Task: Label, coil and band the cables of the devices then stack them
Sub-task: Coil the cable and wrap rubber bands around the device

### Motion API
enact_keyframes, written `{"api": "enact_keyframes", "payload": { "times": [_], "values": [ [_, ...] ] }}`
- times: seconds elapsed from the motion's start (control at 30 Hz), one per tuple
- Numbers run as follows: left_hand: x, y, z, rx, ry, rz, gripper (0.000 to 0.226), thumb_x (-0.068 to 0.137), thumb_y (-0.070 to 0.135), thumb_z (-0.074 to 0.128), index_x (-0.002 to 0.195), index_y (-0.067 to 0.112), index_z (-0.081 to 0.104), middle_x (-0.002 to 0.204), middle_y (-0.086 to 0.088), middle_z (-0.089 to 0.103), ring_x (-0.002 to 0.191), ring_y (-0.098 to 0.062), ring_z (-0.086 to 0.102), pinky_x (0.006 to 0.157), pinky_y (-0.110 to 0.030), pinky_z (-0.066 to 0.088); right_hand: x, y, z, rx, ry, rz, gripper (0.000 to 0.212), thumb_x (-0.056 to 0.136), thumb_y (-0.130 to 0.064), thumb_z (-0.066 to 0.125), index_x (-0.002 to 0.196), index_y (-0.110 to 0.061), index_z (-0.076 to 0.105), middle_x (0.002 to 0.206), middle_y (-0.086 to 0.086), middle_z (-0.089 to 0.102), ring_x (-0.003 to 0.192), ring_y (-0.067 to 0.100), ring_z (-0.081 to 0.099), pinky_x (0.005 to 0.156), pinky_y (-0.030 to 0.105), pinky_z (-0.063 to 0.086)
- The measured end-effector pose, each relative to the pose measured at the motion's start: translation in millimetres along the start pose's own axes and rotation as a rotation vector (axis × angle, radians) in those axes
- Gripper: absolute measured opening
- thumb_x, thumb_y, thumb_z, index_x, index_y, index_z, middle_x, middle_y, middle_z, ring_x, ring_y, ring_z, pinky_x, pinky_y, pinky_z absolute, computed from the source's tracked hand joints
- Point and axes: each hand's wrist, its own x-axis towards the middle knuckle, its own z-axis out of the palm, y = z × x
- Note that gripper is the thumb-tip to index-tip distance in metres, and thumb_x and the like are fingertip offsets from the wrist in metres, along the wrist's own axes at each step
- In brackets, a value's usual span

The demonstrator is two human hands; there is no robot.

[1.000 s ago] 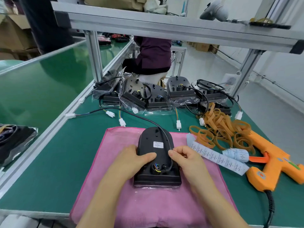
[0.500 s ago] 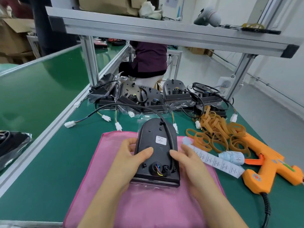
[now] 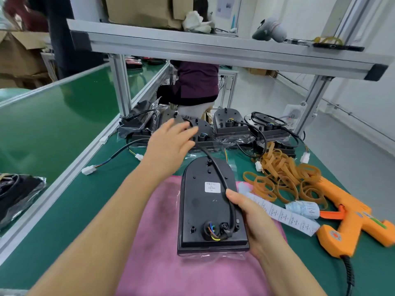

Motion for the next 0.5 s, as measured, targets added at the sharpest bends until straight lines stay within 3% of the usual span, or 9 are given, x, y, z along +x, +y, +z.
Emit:
{"api": "enact_keyframes", "payload": {
  "times": [0.07, 0.1, 0.17, 0.27, 0.4, 0.5],
  "values": [
    [13.6, -1.8, -3.1, 0.014, -0.176, 0.011, 0.035, 0.101, 0.033, 0.047, 0.135, 0.031, 0.057, 0.139, 0.007, 0.057, 0.138, -0.018, 0.038, 0.119, -0.039, 0.014, 0.5, 1.6, 0.4, -0.015, 0.021, -0.004, 0.038, 0.066, -0.028, 0.067, 0.094, -0.004, 0.076, 0.104, 0.022, 0.071, 0.085, 0.033, 0.071, 0.069, 0.039, 0.060],
    [16.6, -3.3, -4.1, -0.025, -0.217, -0.005, 0.031, 0.099, 0.035, 0.051, 0.127, 0.032, 0.063, 0.129, 0.009, 0.064, 0.129, -0.015, 0.048, 0.116, -0.037, 0.022, 1.0, 1.9, 0.3, -0.009, 0.031, -0.008, 0.037, 0.066, -0.028, 0.067, 0.093, -0.005, 0.076, 0.104, 0.021, 0.071, 0.086, 0.032, 0.071, 0.068, 0.039, 0.060],
    [17.4, -3.4, -6.7, -0.115, -0.242, -0.047, 0.021, 0.094, 0.034, 0.058, 0.108, 0.029, 0.073, 0.100, 0.011, 0.074, 0.100, -0.011, 0.064, 0.097, -0.031, 0.044, 2.1, 1.7, 0.6, 0.023, 0.039, -0.009, 0.032, 0.067, -0.028, 0.066, 0.089, -0.008, 0.078, 0.102, 0.019, 0.072, 0.086, 0.031, 0.072, 0.065, 0.037, 0.059],
    [17.8, -2.0, -5.1, -0.144, -0.258, -0.117, 0.013, 0.089, 0.032, 0.062, 0.080, 0.023, 0.065, 0.065, 0.011, 0.069, 0.060, -0.005, 0.066, 0.070, -0.028, 0.051, 6.4, 1.8, 0.5, 0.071, 0.059, -0.001, 0.031, 0.067, -0.028, 0.066, 0.087, -0.009, 0.079, 0.102, 0.018, 0.072, 0.086, 0.032, 0.072, 0.063, 0.039, 0.059],
    [25.8, 4.4, -10.2, -0.227, -0.472, -0.274, 0.028, 0.092, 0.028, 0.062, 0.079, 0.003, 0.061, 0.060, -0.005, 0.072, 0.054, -0.017, 0.070, 0.050, -0.023, 0.052, 10.1, 2.7, 3.8, 0.123, 0.082, 0.007, 0.032, 0.064, -0.026, 0.069, 0.088, -0.007, 0.077, 0.100, 0.019, 0.073, 0.082, 0.033, 0.073, 0.059, 0.041, 0.059],
    [27.1, 10.3, -21.1, -0.404, -0.674, -0.384, 0.026, 0.094, 0.023, 0.062, 0.076, 0.004, 0.057, 0.057, -0.009, 0.070, 0.045, -0.018, 0.066, 0.042, -0.021, 0.049, 11.5, 0.2, 6.3, 0.150, 0.090, 0.004, 0.041, 0.064, -0.026, 0.069, 0.100, -0.006, 0.072, 0.102, 0.020, 0.072, 0.084, 0.035, 0.072, 0.060, 0.043, 0.058]
  ]
}}
